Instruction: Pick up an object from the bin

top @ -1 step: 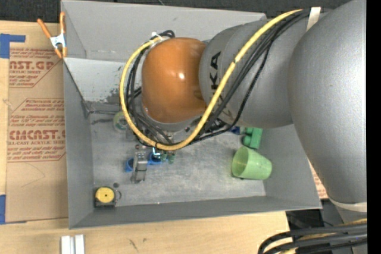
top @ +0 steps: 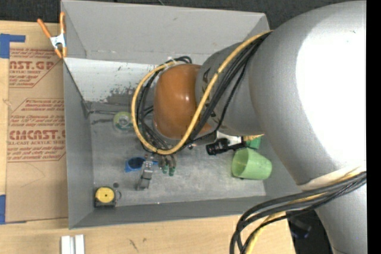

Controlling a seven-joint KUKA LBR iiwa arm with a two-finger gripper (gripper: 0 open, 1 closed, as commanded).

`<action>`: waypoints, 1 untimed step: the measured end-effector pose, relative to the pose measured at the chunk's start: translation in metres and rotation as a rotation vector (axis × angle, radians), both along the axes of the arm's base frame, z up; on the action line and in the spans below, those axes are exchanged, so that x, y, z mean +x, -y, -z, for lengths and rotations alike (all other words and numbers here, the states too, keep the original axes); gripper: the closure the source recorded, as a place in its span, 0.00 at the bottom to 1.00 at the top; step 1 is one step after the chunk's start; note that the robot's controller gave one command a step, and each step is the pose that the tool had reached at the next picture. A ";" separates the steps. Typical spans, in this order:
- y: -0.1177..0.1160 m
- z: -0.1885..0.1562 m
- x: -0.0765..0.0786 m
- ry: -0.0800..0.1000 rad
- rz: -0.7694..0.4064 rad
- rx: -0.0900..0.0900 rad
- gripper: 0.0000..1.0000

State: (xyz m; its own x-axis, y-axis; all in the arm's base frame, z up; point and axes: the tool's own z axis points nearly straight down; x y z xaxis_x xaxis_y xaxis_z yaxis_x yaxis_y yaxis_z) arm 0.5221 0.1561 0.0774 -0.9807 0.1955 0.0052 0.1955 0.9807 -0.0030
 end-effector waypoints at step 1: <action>-0.002 -0.003 0.002 0.006 -0.002 0.003 1.00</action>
Offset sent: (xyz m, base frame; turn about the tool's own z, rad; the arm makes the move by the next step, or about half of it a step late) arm 0.0000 0.0000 0.0000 0.0000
